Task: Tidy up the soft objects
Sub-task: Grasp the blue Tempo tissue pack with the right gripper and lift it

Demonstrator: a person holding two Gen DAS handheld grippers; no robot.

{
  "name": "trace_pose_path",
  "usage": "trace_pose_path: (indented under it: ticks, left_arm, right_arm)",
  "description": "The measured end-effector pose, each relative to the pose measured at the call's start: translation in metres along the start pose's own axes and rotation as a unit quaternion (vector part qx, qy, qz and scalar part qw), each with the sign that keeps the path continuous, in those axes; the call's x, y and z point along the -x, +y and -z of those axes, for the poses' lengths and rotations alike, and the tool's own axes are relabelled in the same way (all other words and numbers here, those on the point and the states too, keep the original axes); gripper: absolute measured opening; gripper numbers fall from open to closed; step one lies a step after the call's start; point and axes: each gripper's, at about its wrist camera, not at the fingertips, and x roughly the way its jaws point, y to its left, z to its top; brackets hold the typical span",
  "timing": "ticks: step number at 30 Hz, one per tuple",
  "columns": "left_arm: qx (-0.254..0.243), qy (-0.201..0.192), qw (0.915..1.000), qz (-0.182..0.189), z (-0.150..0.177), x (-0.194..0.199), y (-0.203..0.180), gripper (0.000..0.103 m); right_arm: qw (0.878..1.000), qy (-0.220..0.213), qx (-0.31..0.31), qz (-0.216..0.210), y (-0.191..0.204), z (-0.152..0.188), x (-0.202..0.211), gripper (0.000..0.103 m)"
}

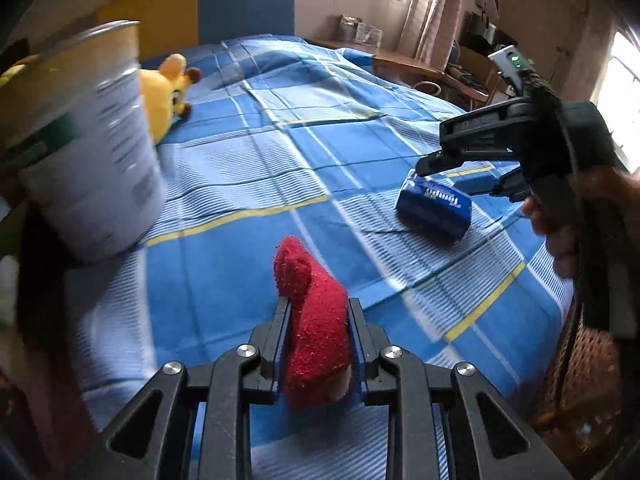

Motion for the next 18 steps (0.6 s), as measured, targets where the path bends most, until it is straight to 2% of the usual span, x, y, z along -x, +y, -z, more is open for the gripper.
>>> trace_pose_path:
  ticks: [4, 8, 12, 18]
  left_arm:
    - [-0.004, -0.005, 0.9999, -0.014, 0.016, 0.000, 0.004, 0.027]
    - [-0.015, -0.014, 0.9996, -0.021, 0.021, -0.001, 0.001, 0.027]
    - [-0.008, -0.019, 0.9996, -0.020, 0.022, -0.002, 0.003, 0.028]
    - [-0.002, -0.021, 0.9995, -0.022, 0.022, -0.004, 0.004, 0.029]
  right_arm:
    - [1.000, -0.010, -0.001, 0.016, -0.001, -0.001, 0.003, 0.055]
    - [0.999, 0.026, -0.001, -0.022, 0.002, 0.003, -0.007, 0.058]
    - [0.998, 0.040, 0.040, -0.035, 0.018, 0.008, -0.009, 0.063]
    - [0.993, 0.058, 0.095, -0.024, 0.034, 0.018, -0.016, 0.064]
